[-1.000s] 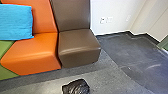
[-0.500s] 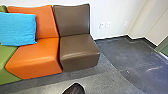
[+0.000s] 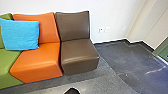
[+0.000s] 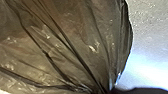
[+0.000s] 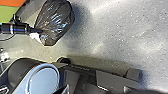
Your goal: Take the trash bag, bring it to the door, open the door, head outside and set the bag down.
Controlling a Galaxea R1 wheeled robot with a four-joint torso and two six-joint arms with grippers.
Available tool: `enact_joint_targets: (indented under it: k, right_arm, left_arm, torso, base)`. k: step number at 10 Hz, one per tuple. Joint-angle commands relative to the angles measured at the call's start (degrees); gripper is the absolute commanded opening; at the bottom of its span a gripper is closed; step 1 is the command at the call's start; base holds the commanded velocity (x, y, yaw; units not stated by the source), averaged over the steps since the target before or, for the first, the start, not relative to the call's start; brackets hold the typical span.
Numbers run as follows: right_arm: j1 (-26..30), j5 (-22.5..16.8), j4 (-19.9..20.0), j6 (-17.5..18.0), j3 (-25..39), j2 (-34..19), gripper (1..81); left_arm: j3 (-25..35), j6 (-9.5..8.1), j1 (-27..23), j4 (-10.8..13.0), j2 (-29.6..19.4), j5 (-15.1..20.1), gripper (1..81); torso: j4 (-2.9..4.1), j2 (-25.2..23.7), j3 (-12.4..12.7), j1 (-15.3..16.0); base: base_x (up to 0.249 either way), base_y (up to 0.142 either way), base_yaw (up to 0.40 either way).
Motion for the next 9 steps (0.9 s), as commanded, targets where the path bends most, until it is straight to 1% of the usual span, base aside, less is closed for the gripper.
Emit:
enact_joint_targets:
  k: [1, 3, 4, 5, 6, 8, 9]
  right_arm:
    - [4.02, -3.63, 1.27, -0.04, 0.61, -2.04, 81.1]
    - [3.22, -3.11, 1.19, -0.04, 0.26, -1.60, 81.1]
    - [2.35, -2.05, 1.19, -0.21, 0.09, -1.33, 81.1]
    - [1.38, -1.52, 1.19, -0.30, -0.62, -0.71, 81.1]
    - [0.07, -1.35, 1.19, -0.39, -1.58, 0.42, 81.1]
    - [-3.36, 0.93, 1.19, -0.39, -4.12, 3.23, 81.1]
    - [-5.12, 1.54, 1.19, -0.39, -5.44, 4.37, 81.1]
  left_arm:
    - [0.65, 0.06, -5.69, -1.38, -1.30, 4.17, 1.0]
    - [3.18, 0.06, -5.52, -1.29, -2.97, 4.17, 1.0]
    - [5.12, 0.06, -5.17, -1.29, -4.46, 4.08, 1.0]
    - [6.98, 0.15, -4.73, -1.21, -5.97, 4.08, 1.0]
    - [10.03, 0.24, -4.12, -1.12, -8.32, 4.08, 1.0]
    - [15.39, 0.59, -2.88, -0.68, -12.37, 3.91, 1.0]
    - [17.33, 1.19, -2.09, -0.68, -14.03, 3.82, 1.0]
  torso:
    - [0.00, 5.45, 3.31, -3.51]
    - [0.00, 9.49, 5.48, -6.14]
    - [0.00, 11.39, 6.48, -7.36]
    - [0.00, 13.32, 4.05, -8.61]
    - [0.00, 15.06, 4.50, -9.81]
    - [0.00, 18.63, 4.92, -12.10]
    - [0.00, 20.77, 4.92, -13.48]
  base:
    - [0.000, 0.000, 0.000]
    - [0.000, 0.000, 0.000]
    - [0.000, 0.000, 0.000]
    - [0.000, 0.000, 0.000]
    - [0.000, 0.000, 0.000]
    - [0.000, 0.000, 0.000]
    - [0.000, 0.000, 0.000]
